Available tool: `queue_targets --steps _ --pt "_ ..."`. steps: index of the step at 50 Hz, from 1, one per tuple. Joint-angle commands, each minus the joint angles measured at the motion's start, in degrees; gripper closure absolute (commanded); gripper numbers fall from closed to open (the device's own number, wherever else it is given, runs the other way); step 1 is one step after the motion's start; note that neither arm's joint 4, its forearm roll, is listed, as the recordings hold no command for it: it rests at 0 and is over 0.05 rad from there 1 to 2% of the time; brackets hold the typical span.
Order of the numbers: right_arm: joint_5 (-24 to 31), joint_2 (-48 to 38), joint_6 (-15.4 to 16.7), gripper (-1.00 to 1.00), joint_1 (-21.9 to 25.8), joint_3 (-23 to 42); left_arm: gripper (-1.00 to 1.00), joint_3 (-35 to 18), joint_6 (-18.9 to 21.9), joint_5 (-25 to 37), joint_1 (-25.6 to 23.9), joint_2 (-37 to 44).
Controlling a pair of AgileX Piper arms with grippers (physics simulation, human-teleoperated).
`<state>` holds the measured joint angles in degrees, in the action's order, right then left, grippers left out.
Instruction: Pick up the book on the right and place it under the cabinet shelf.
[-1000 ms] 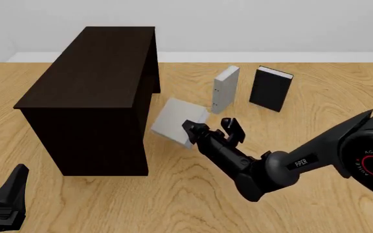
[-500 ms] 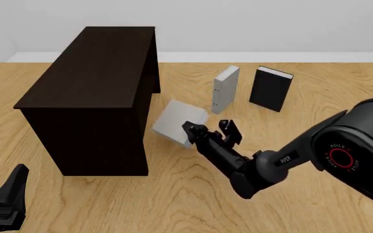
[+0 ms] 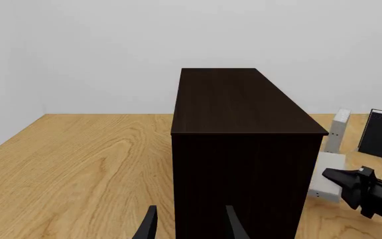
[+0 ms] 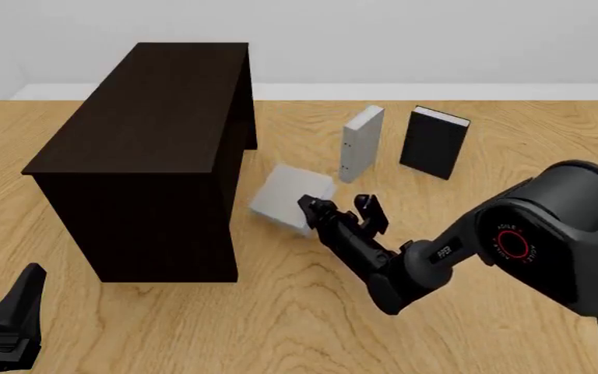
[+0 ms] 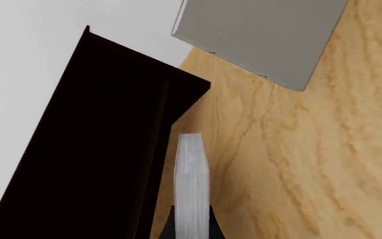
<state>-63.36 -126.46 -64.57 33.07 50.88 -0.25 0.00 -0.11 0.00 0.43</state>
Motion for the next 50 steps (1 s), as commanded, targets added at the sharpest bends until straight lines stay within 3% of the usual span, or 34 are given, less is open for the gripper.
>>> queue_targets --steps 1,9,35,36,50 --pt "2.5 -5.5 -2.1 1.0 -1.7 3.2 -1.0 0.0 0.0 0.0 0.0 0.0" --pt "2.7 -8.5 -4.1 1.0 -1.8 4.7 -1.0 0.0 0.0 0.0 0.0 0.0" --pt "4.2 -10.5 -4.9 1.0 -3.0 5.0 -1.0 0.0 0.0 0.0 0.0 0.0" --pt "4.3 -10.4 -4.9 -1.0 -3.2 5.0 -1.0 0.0 0.0 0.0 0.0 0.0" --pt "5.1 -7.9 -3.8 -1.0 -4.0 3.5 -1.0 0.0 0.0 0.0 0.0 0.0"
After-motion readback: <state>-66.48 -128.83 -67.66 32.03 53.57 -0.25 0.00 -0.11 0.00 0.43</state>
